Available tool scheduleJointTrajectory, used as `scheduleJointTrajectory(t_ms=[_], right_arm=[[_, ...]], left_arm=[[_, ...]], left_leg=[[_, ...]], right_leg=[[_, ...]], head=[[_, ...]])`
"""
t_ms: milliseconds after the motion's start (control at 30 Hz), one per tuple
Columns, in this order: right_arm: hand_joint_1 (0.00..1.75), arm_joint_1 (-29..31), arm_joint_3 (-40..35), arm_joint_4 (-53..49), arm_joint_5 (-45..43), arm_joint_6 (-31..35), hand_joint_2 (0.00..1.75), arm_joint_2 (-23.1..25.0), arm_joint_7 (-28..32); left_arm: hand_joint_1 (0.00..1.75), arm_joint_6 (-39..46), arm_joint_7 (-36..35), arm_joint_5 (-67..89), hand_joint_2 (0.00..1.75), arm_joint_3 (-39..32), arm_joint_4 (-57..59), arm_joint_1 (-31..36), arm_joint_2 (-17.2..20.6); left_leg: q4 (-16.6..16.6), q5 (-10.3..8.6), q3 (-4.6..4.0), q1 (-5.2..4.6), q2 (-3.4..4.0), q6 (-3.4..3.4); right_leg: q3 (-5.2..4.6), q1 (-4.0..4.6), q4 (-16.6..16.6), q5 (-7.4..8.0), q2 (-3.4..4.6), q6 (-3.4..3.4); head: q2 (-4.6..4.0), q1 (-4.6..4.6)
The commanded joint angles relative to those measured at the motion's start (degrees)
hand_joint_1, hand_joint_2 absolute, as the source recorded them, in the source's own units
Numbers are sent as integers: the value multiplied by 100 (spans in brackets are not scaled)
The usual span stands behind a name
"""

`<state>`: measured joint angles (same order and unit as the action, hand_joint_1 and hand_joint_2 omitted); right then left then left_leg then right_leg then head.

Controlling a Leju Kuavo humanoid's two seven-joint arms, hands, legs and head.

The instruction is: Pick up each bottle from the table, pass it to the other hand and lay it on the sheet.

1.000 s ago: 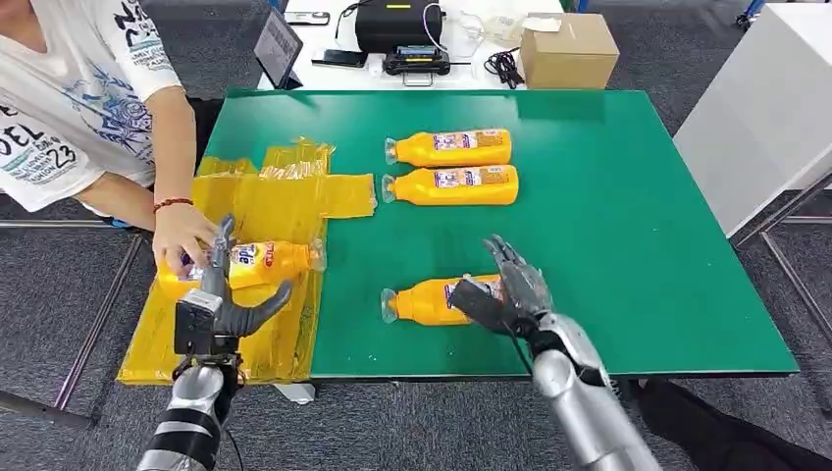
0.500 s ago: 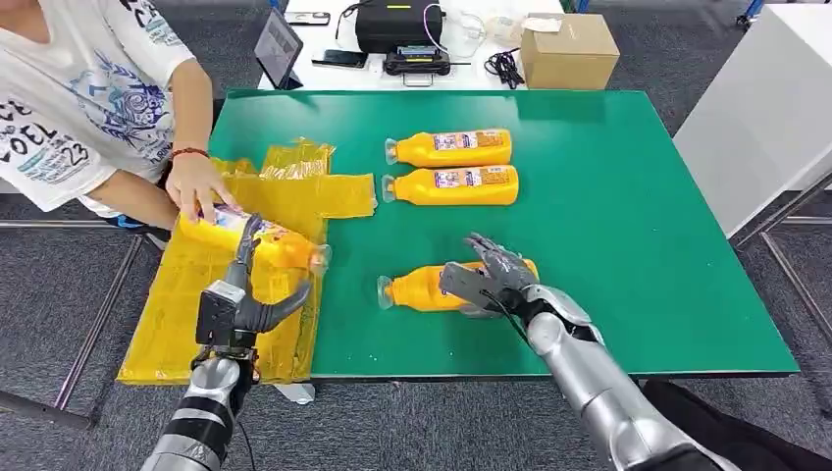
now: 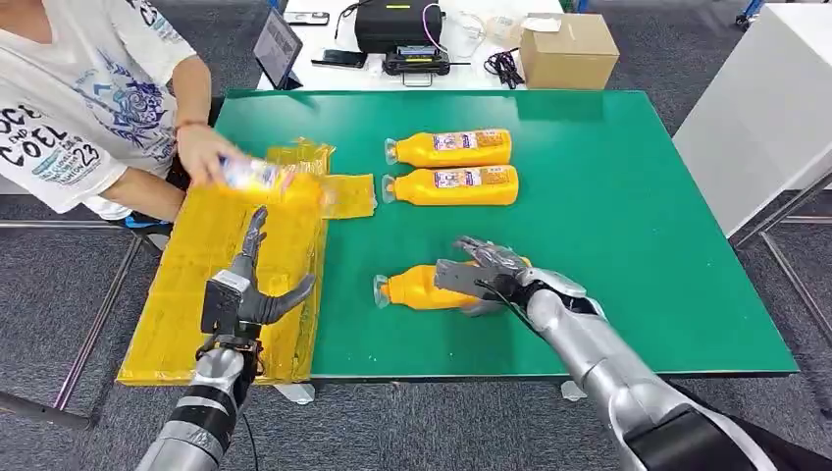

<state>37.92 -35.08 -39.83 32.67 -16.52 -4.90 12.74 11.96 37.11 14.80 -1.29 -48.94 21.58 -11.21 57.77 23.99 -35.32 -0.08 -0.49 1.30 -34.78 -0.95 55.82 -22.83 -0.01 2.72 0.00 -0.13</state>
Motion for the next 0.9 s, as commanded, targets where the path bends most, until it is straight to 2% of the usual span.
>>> scheduleJointTrajectory(t_ms=[33, 167, 367, 500, 600, 633, 667, 700, 733, 900], right_arm=[[0, 767, -1284, 709, 181, -788, 175, -389, -108], [0, 1133, -1841, 549, 125, -1113, 175, -616, -286], [0, 1094, -1922, 498, 48, -1072, 175, -629, -341], [0, 1273, -2476, 502, 45, -1147, 175, -689, -556], [0, 1316, -2878, 632, 96, -951, 175, -614, -686], [33, 1323, -2995, 669, 134, -854, 175, -582, -713], [133, 1338, -3062, 694, 148, -849, 175, -555, -716], [166, 1355, -3138, 711, 178, -805, 175, -534, -714], [175, 1374, -3209, 734, 138, -823, 175, -518, -689], [175, 1382, -3398, 802, 164, -772, 175, -459, -712]], left_arm=[[0, -55, -49, -183, 175, 135, 598, 329, 84], [0, -56, -53, -305, 175, 152, 610, 299, 52], [0, -57, -52, -319, 175, 161, 599, 296, 59], [0, -88, -58, -400, 175, 163, 605, 284, 35], [0, -86, -62, -451, 175, 144, 619, 267, 13], [0, -90, -59, -459, 175, 134, 616, 257, 9], [0, -108, -59, -465, 175, 128, 617, 254, 7], [0, -110, -56, -472, 175, 115, 616, 250, 2], [0, -117, -48, -473, 175, 101, 629, 252, -3], [0, -129, -32, -496, 175, 51, 699, 280, -24]], left_leg=[[-1, 2, 9, -1, -2, -3], [8, 7, 12, -3, -5, -4], [5, 10, 19, -3, -2, -3], [5, 6, 10, -2, -1, -3], [6, 6, 9, -1, 2, -3], [3, 2, 5, -2, 1, -1], [6, 9, 16, 1, 4, -4], [5, 5, 9, -1, 2, -2], [3, 2, 4, -1, 2, 0], [3, 5, 14, 1, 4, -3]], right_leg=[[10, 0, 0, -3, -5, -4], [15, -2, 9, -10, -8, -8], [23, -1, 5, -10, -3, -6], [13, -1, 4, -5, -1, -4], [12, 0, 4, -4, 0, -4], [7, -1, 2, -1, 0, -1], [19, 3, 4, -6, 3, -6], [11, 1, 3, -2, 1, -3], [7, 1, 1, 0, 2, -1], [18, 2, 0, -3, 2, -4]], head=[[0, 0], [0, 0], [0, -2], [0, 0], [0, 0], [0, -2], [0, 0], [0, 0], [0, 0], [0, 0]])
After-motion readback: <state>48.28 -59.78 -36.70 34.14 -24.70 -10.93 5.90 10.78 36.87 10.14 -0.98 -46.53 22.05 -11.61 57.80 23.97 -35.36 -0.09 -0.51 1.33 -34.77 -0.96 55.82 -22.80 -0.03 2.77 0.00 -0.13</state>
